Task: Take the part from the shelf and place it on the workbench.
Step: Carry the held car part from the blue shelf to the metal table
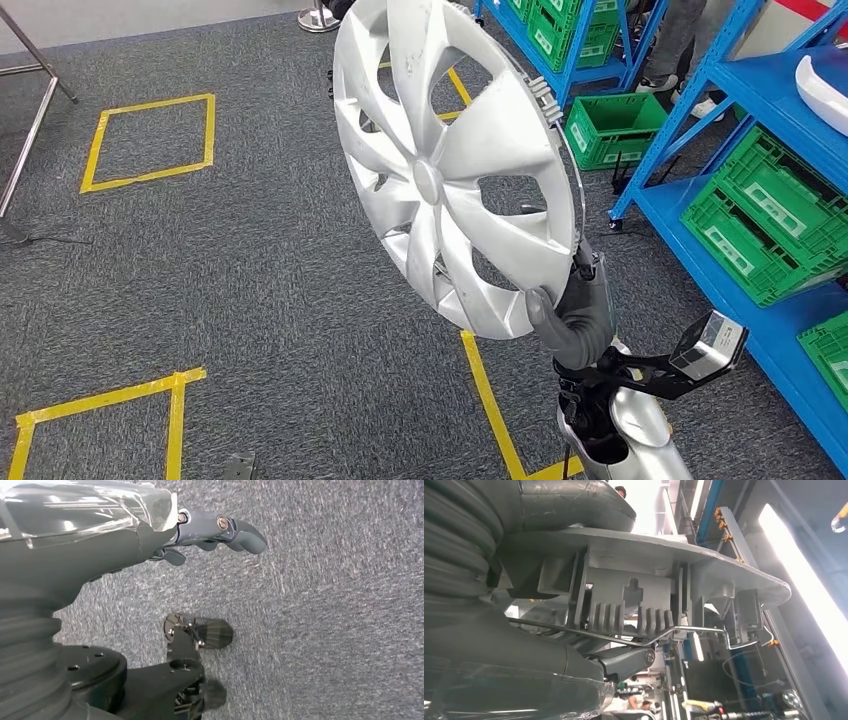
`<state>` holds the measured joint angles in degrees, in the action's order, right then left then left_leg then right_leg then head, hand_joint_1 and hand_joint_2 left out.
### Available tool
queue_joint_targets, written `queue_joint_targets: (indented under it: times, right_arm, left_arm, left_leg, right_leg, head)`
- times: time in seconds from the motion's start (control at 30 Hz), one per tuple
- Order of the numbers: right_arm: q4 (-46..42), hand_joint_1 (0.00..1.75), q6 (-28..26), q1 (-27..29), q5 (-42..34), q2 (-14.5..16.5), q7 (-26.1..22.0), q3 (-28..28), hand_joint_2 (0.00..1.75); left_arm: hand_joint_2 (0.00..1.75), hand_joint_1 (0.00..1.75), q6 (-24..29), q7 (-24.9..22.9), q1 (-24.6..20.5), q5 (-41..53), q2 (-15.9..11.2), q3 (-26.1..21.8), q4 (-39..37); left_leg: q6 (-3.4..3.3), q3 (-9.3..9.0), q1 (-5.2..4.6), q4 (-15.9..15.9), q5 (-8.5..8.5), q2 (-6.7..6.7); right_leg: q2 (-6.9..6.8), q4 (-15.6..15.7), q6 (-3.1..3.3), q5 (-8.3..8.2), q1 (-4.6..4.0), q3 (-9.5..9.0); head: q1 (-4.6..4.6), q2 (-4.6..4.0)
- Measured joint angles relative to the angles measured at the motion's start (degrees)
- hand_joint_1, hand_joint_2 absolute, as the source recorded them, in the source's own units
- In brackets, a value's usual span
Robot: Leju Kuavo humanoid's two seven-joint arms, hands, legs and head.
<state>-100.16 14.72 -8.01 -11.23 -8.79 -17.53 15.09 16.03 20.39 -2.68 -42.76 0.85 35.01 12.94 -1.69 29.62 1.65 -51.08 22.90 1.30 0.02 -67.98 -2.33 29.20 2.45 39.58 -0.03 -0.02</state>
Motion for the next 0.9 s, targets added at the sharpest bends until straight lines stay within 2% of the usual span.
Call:
queue_joint_targets:
  times: [0.03,0.07,0.1,0.13,0.17,0.2,0.23,0.27,0.33,0.4,0.43,0.5,0.53,0.57,0.63,0.73,0.8,0.87,0.9]
  right_arm:
    - [-0.02,1.75,-0.16,0.47,0.10,-0.10,0.01,-0.10,1.75]
    - [-0.03,1.75,-0.30,0.95,0.22,-0.20,0.07,-0.17,1.75]
    - [-0.03,1.75,-0.40,1.32,0.32,-0.27,0.12,-0.21,1.75]
    - [-0.03,1.75,-0.44,1.53,0.39,-0.34,0.15,-0.22,1.75]
    - [-0.03,1.75,-0.44,1.64,0.44,-0.38,0.17,-0.22,1.75]
    - [-0.12,1.75,-0.44,1.69,0.48,-0.36,0.15,-0.21,1.75]
    - [-0.21,1.75,-0.43,1.77,0.52,-0.34,0.14,-0.21,1.75]
    - [-0.31,1.75,-0.43,1.85,0.55,-0.31,0.14,-0.20,1.75]
    - [-0.46,1.75,-0.44,2.03,0.59,-0.28,0.15,-0.21,1.75]
    - [-0.64,1.75,-0.45,2.06,0.59,-0.26,0.14,-0.22,1.75]
    - [-0.74,1.75,-0.45,2.04,0.59,-0.22,0.12,-0.22,1.75]
    - [-0.83,1.75,-0.45,2.02,0.61,-0.09,0.11,-0.19,1.75]
    - [-0.84,1.75,-0.45,2.02,0.65,-0.01,0.14,-0.17,1.75]
    - [-0.84,1.75,-0.45,2.02,0.72,0.04,0.22,-0.15,1.75]
    - [-0.84,1.75,-0.48,2.02,0.84,0.08,0.36,-0.12,1.75]
    - [-0.84,1.75,-0.50,2.02,0.88,0.09,0.39,-0.11,1.75]
    - [-0.87,1.75,-0.52,2.02,0.98,0.16,0.41,-0.12,1.75]
    - [-0.99,1.75,-0.57,2.06,1.13,0.30,0.44,-0.17,1.75]
    - [-1.10,1.75,-0.59,2.10,1.17,0.33,0.47,-0.23,1.75]
  left_arm:
    - [1.75,0.00,-0.19,0.03,0.04,0.11,0.00,0.00,-0.01]
    - [1.75,0.00,-0.35,0.05,0.11,0.15,0.01,0.01,-0.01]
    - [1.75,0.00,-0.48,0.05,0.18,0.16,0.03,0.01,-0.02]
    - [1.75,0.00,-0.55,0.05,0.24,0.16,0.04,0.01,-0.02]
    - [1.75,0.00,-0.57,0.05,0.29,0.16,-0.04,0.01,-0.04]
    - [1.75,0.00,-0.58,0.05,0.31,0.16,-0.14,0.01,-0.06]
    - [1.75,0.00,-0.57,0.07,0.32,0.16,-0.24,0.02,-0.09]
    - [1.75,0.00,-0.56,0.08,0.36,0.16,-0.34,0.02,-0.11]
    - [1.75,0.00,-0.54,0.10,0.44,0.15,-0.32,0.02,-0.13]
    - [1.75,0.00,-0.55,0.10,0.39,0.16,-0.27,0.02,-0.13]
    - [1.75,0.00,-0.55,0.11,0.36,0.16,-0.25,0.02,-0.13]
    - [1.75,0.00,-0.52,0.11,0.39,0.16,-0.28,0.02,-0.14]
    - [1.75,0.00,-0.49,0.11,0.43,0.16,-0.31,0.02,-0.15]
    - [1.75,0.00,-0.47,0.11,0.45,0.17,-0.34,0.02,-0.15]
    - [1.75,0.00,-0.45,0.11,0.44,0.20,-0.37,0.02,-0.15]
    - [1.75,0.00,-0.45,0.11,0.43,0.24,-0.38,0.02,-0.15]
    - [1.75,0.00,-0.45,0.11,0.41,0.38,-0.41,0.03,-0.15]
    - [1.75,0.00,-0.44,0.08,0.26,0.60,-0.63,0.04,-0.16]
    - [1.75,0.00,-0.43,0.07,0.16,0.67,-0.76,0.03,-0.17]
  left_leg:
    - [0.13,0.05,0.03,-0.08,0.08,0.00]
    - [0.36,0.11,0.12,-0.24,0.21,-0.01]
    - [0.77,0.22,0.31,-0.65,0.46,-0.01]
    - [1.34,0.42,0.55,-1.35,0.87,-0.01]
    - [2.07,0.80,0.66,-2.28,1.45,0.03]
    - [2.80,1.26,0.77,-3.51,2.13,0.11]
    - [3.35,1.69,0.81,-4.50,2.68,0.19]
    - [3.72,2.00,0.81,-5.17,3.06,0.33]
    - [4.04,2.14,1.19,-5.74,3.53,0.56]
    - [4.11,3.09,1.53,-8.09,5.27,0.29]
    - [4.04,4.42,1.53,-11.00,6.92,-0.02]
    - [3.56,8.54,1.13,-19.26,10.38,-0.54]
    - [3.18,10.40,0.84,-22.54,11.25,-0.68]
    - [2.66,11.43,0.46,-23.93,11.06,-0.82]
    - [1.77,11.53,-0.15,-22.92,9.35,-1.04]
    - [1.39,10.86,-0.42,-21.18,8.17,-1.17]
    - [0.74,8.87,-0.86,-16.82,5.94,-1.61]
    - [-0.33,6.05,-1.79,-10.62,3.76,-2.55]
    - [-0.77,5.11,-2.02,-8.54,3.19,-2.77]
  right_leg:
    - [-0.01,-2.48,-0.19,0.66,0.10,1.33]
    - [-0.03,-3.00,-0.64,0.51,0.28,1.71]
    - [-0.12,-0.95,-1.34,-0.59,0.53,0.77]
    - [-0.45,2.81,-2.13,-2.16,0.84,-1.08]
    - [-0.82,6.10,-2.65,-3.33,0.91,-2.86]
    - [-0.98,8.64,-2.64,-4.08,0.95,-4.14]
    - [-1.03,9.47,-2.17,-4.15,0.85,-4.59]
    - [-0.79,9.03,-1.41,-3.78,0.58,-4.38]
    - [-0.16,8.52,-0.15,-3.52,0.34,-4.03]
    - [0.38,8.39,0.48,-3.48,0.10,-4.00]
    - [0.62,8.41,0.73,-3.49,-0.06,-4.05]
    - [1.08,8.40,1.07,-3.47,-0.65,-4.06]
    - [1.34,8.40,1.26,-3.44,-0.99,-4.06]
    - [1.64,8.39,1.37,-3.43,-1.28,-4.07]
    - [2.09,8.39,1.51,-3.42,-1.62,-4.10]
    - [2.27,8.39,1.51,-3.42,-1.68,-4.12]
    - [2.56,8.40,1.51,-3.42,-1.70,-4.19]
    - [3.10,8.64,1.27,-3.58,-1.56,-4.08]
    - [3.24,8.75,1.09,-3.65,-1.54,-3.98]
  head:
    - [0.01,0.00]
    - [0.01,0.01]
    - [0.02,0.01]
    - [0.04,0.01]
    - [0.04,0.01]
    - [0.03,0.00]
    - [-0.03,0.00]
    - [-0.10,0.01]
    - [-0.23,0.01]
    - [-0.23,0.01]
    - [-0.24,0.01]
    - [-0.23,0.01]
    - [-0.22,0.01]
    - [-0.21,0.01]
    - [-0.19,0.01]
    - [-0.19,0.02]
    - [-0.19,0.01]
    - [-0.21,0.01]
    - [-0.20,0.01]
